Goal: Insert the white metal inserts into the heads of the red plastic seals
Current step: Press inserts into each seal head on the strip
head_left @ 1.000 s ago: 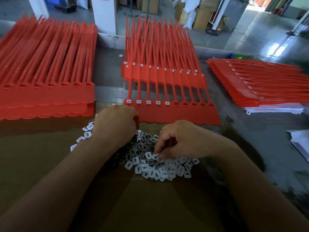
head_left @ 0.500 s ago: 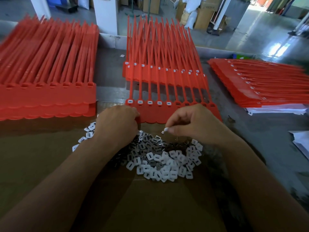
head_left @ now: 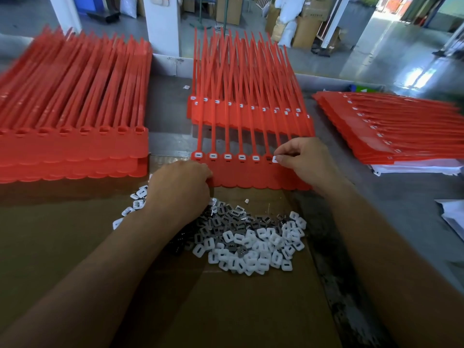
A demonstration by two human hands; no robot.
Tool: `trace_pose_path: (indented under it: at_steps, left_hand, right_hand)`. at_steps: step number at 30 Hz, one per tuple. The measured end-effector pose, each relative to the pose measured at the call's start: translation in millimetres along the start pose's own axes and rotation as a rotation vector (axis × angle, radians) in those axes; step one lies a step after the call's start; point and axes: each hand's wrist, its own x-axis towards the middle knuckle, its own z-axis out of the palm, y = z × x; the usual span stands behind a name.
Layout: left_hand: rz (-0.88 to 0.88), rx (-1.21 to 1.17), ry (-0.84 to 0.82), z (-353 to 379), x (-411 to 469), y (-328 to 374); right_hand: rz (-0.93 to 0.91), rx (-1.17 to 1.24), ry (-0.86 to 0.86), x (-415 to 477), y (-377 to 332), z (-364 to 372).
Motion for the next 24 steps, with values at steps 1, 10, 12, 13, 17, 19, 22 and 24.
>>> trace_pose_path:
  at_steps: [1, 10, 12, 13, 17, 19, 22, 24]
  left_hand:
    - [0.001, 0.001, -0.002, 0.1, 0.1, 0.4]
    - [-0.002, -0.014, 0.005, 0.4, 0.1, -0.5]
    - [-0.002, -0.015, 0.007, 0.6, -0.1, -0.3]
    - [-0.002, -0.015, 0.006, 0.6, -0.1, -0.3]
    - [0.003, -0.01, 0.004, 0.1, -0.1, -0.4]
    - [0.005, -0.009, 0.007, -0.4, -0.3, -0.1]
    - [0.006, -0.006, 0.007, -0.1, -0.4, 0.3]
    - [0.005, -0.003, 0.007, 0.4, -0.3, -0.1]
  right_hand:
    - [0.003, -0.013, -0.003, 2.2, -0.4, 1.3]
    - [0.046, -0.056, -0.041, 11.0, -3.3, 9.0]
    - [0.053, -0.069, -0.051, 11.0, -3.9, 8.5]
    - [0.057, -0.075, -0.056, 11.0, -4.5, 8.5]
    - [0.067, -0.075, -0.061, 10.6, -6.2, 8.3]
    - [0.072, -0.06, -0.059, 10.7, -6.2, 7.9]
    - [0.088, -0.027, -0.048, 11.1, -5.7, 7.6]
    - [0.089, -0.032, -0.053, 11.4, -5.4, 8.2]
